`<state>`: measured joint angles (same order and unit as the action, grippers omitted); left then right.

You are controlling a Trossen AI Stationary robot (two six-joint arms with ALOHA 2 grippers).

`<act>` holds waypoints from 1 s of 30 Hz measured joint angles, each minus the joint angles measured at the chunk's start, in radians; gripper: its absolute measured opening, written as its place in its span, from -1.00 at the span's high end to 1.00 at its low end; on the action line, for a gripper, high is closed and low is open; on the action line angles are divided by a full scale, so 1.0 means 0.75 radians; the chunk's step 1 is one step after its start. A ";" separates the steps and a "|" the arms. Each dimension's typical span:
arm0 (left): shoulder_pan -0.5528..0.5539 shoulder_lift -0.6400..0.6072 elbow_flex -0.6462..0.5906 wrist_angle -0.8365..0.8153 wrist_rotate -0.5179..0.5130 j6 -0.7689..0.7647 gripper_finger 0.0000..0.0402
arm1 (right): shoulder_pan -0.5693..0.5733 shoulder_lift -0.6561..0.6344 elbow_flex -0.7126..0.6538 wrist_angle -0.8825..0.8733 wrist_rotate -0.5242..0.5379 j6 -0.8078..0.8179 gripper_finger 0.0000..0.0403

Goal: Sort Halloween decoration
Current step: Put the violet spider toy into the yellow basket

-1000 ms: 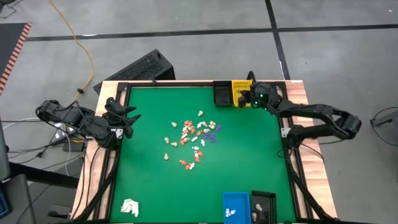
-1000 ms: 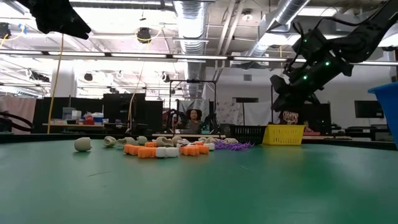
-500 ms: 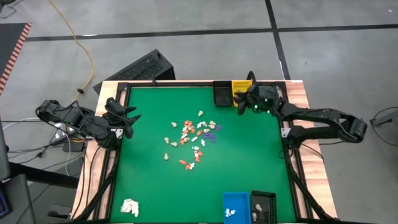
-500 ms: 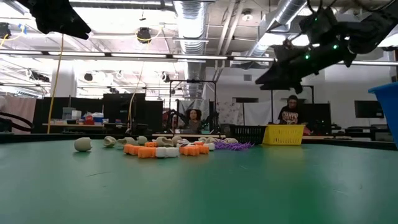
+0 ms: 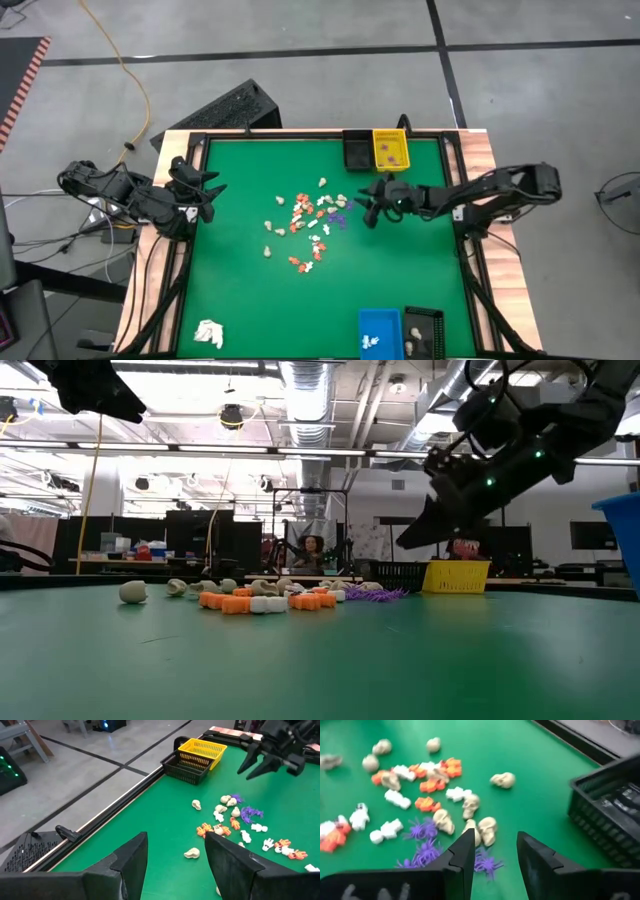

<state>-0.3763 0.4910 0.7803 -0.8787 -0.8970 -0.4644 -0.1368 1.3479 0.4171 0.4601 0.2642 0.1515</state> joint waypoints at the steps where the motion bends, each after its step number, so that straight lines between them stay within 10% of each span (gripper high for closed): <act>1: 0.001 0.000 0.000 0.000 0.000 0.000 0.06 | 0.010 0.025 0.000 0.028 0.001 -0.039 0.30; 22: 0.000 0.000 0.000 -0.007 0.001 -0.003 0.06 | 0.005 0.520 0.003 0.421 0.022 -0.059 0.35; 30: 0.001 0.000 0.000 -0.007 0.001 -0.013 0.06 | 0.010 0.491 -0.001 0.431 0.139 -0.062 0.72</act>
<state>-0.3759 0.4910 0.7803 -0.8841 -0.8964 -0.4744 -0.1293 1.7159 0.4164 0.7831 0.3686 0.1051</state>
